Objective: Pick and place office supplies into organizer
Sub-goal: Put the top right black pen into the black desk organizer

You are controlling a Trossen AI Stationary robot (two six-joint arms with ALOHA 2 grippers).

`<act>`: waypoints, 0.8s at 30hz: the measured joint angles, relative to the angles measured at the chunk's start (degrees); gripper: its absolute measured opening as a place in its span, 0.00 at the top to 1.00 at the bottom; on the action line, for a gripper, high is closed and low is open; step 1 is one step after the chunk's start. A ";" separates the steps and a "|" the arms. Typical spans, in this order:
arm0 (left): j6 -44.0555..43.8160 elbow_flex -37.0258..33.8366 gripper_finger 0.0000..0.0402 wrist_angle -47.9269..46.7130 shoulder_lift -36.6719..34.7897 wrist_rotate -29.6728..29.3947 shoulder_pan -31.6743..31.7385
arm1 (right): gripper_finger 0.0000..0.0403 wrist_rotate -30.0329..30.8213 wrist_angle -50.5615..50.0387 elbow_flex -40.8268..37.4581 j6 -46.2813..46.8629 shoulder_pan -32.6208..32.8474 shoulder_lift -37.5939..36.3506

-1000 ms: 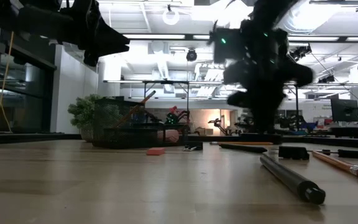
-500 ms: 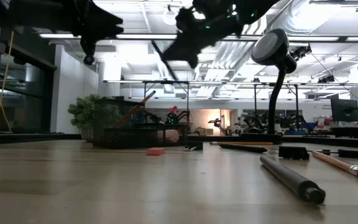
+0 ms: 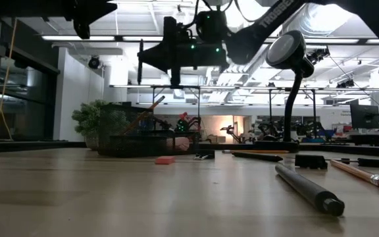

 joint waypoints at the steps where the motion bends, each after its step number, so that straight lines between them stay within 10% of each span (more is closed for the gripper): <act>1: 0.00 0.00 0.72 0.00 -0.14 0.00 0.00 | 0.94 -0.91 0.35 0.00 -0.66 0.00 0.73; 24: -0.02 0.01 0.72 -3.06 -0.09 -0.44 0.00 | 0.84 -2.92 -7.01 -0.02 -16.31 0.11 3.51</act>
